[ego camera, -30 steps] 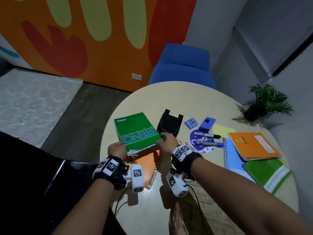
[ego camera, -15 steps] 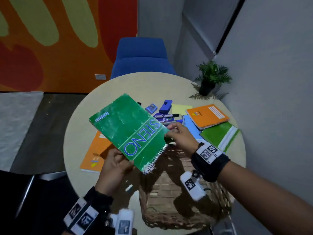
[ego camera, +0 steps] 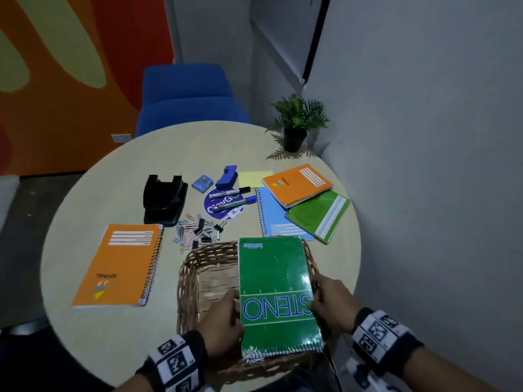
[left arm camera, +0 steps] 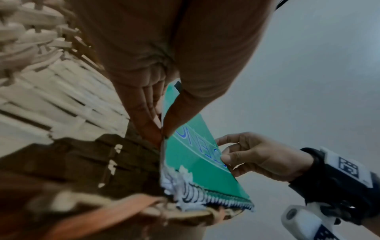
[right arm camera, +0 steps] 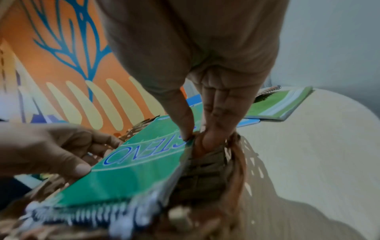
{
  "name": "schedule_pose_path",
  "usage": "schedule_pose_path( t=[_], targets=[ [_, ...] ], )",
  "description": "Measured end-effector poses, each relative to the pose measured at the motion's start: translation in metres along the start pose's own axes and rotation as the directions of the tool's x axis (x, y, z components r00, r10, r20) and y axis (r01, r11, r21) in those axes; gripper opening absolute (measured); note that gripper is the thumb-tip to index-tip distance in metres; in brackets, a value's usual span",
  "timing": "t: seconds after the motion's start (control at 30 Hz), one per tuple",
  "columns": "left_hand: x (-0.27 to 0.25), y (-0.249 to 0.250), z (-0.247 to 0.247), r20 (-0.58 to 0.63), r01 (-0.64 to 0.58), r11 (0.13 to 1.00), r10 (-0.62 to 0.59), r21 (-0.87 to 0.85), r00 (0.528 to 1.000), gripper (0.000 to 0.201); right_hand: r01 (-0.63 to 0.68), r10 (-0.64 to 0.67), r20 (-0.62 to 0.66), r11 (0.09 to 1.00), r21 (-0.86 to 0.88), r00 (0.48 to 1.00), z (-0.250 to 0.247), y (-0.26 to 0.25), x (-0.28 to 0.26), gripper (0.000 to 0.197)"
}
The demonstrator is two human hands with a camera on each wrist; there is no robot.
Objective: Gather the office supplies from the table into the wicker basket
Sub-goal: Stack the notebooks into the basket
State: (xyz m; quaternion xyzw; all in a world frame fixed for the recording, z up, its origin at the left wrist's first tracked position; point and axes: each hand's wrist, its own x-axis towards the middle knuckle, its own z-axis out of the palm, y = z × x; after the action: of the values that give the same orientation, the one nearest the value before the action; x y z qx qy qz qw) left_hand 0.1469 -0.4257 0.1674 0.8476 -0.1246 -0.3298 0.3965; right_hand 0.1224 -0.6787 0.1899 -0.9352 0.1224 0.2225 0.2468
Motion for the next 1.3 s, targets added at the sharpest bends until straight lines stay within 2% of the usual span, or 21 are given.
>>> schedule_pose_path(
  t=[0.07,0.13,0.23,0.33,0.37,0.43,0.5,0.57,0.67,0.77,0.83,0.9,0.97,1.0,1.07,1.1,1.13,1.2,1.27,1.3],
  targets=[
    [0.004,-0.004,0.003,0.006,0.023,0.995,-0.024,0.101,1.000,0.049,-0.014,0.014,0.001,0.998,-0.068,1.000,0.012,0.000,0.002,0.064],
    [0.007,-0.007,0.004,0.013,0.051,0.978,-0.054,0.200,0.998,0.048,-0.015,0.014,-0.012,0.994,-0.112,1.000,0.018,-0.002,0.003,0.077],
    [0.007,-0.008,0.002,0.010,0.100,0.929,-0.111,0.356,0.994,0.060,0.003,-0.008,-0.033,0.989,-0.149,0.999,0.014,-0.008,0.001,0.074],
    [0.007,-0.004,-0.010,-0.049,0.042,0.898,-0.022,0.437,0.999,0.077,0.157,-0.169,-0.038,0.963,-0.218,0.985,0.003,-0.017,-0.008,0.064],
    [0.007,-0.001,-0.013,-0.045,0.000,0.877,0.025,0.481,0.999,0.077,0.214,-0.222,-0.004,0.944,-0.252,0.975,0.001,-0.020,-0.010,0.061],
    [0.013,0.006,-0.016,0.013,-0.075,0.807,0.082,0.586,0.997,0.076,0.303,-0.266,0.150,0.885,-0.352,0.952,0.002,-0.026,-0.011,0.053],
    [0.023,0.013,-0.012,0.095,-0.127,0.737,0.085,0.664,0.992,0.075,0.355,-0.214,0.326,0.806,-0.474,0.921,0.005,-0.031,-0.005,0.042],
    [0.037,0.014,-0.006,0.165,-0.157,0.678,0.054,0.718,0.985,0.074,0.372,-0.143,0.418,0.756,-0.539,0.897,0.009,-0.035,0.005,0.043],
    [0.052,0.004,0.001,0.241,-0.174,0.603,-0.032,0.778,0.970,0.078,0.371,-0.069,0.470,0.717,-0.590,0.880,0.017,-0.037,0.018,0.051],
    [0.058,-0.002,0.011,0.243,-0.175,0.574,-0.044,0.800,0.969,0.079,0.406,-0.028,0.496,0.616,-0.675,0.868,0.029,-0.040,0.027,0.054],
    [0.059,-0.001,0.016,0.236,-0.169,0.566,-0.048,0.807,0.970,0.079,0.406,-0.010,0.495,0.586,-0.701,0.869,0.034,-0.045,0.030,0.051],
    [0.056,0.004,0.016,0.247,-0.167,0.580,-0.061,0.797,0.967,0.076,0.414,-0.005,0.510,0.593,-0.691,0.860,0.033,-0.051,0.028,0.046],
    [0.053,0.013,0.009,0.257,-0.167,0.633,-0.052,0.756,0.965,0.070,0.428,-0.070,0.521,0.669,-0.608,0.850,0.022,-0.051,0.026,0.040],
    [0.052,0.019,0.001,0.246,-0.163,0.671,-0.031,0.724,0.969,0.065,0.426,-0.154,0.499,0.757,-0.496,0.853,0.011,-0.049,0.027,0.039],
    [0.054,0.034,-0.020,0.199,-0.160,0.741,0.037,0.652,0.979,0.055,0.341,-0.267,0.373,0.928,-0.149,0.889,-0.023,-0.044,0.033,0.049],
    [0.058,0.044,-0.032,0.167,-0.154,0.768,0.062,0.621,0.984,0.051,0.268,-0.271,0.292,0.962,0.052,0.917,-0.043,-0.040,0.041,0.054],
    [0.065,0.056,-0.045,0.129,-0.142,0.798,0.081,0.586,0.988,0.049,0.193,-0.241,0.199,0.953,0.233,0.950,-0.063,-0.035,0.054,0.052],
    [0.086,0.080,-0.065,0.036,-0.110,0.873,0.105,0.476,0.994,0.045,0.080,-0.104,0.014,0.837,0.541,0.994,-0.093,-0.017,0.092,0.034],
    [0.112,0.101,-0.077,-0.075,-0.094,0.942,0.124,0.323,0.989,0.039,-0.050,0.127,-0.054,0.696,0.716,0.990,-0.113,0.002,0.138,0.008],
    [0.125,0.109,-0.080,-0.127,-0.089,0.964,0.123,0.249,0.984,0.036,-0.116,0.217,-0.034,0.637,0.762,0.976,-0.119,0.012,0.164,0.012]
  ],
)
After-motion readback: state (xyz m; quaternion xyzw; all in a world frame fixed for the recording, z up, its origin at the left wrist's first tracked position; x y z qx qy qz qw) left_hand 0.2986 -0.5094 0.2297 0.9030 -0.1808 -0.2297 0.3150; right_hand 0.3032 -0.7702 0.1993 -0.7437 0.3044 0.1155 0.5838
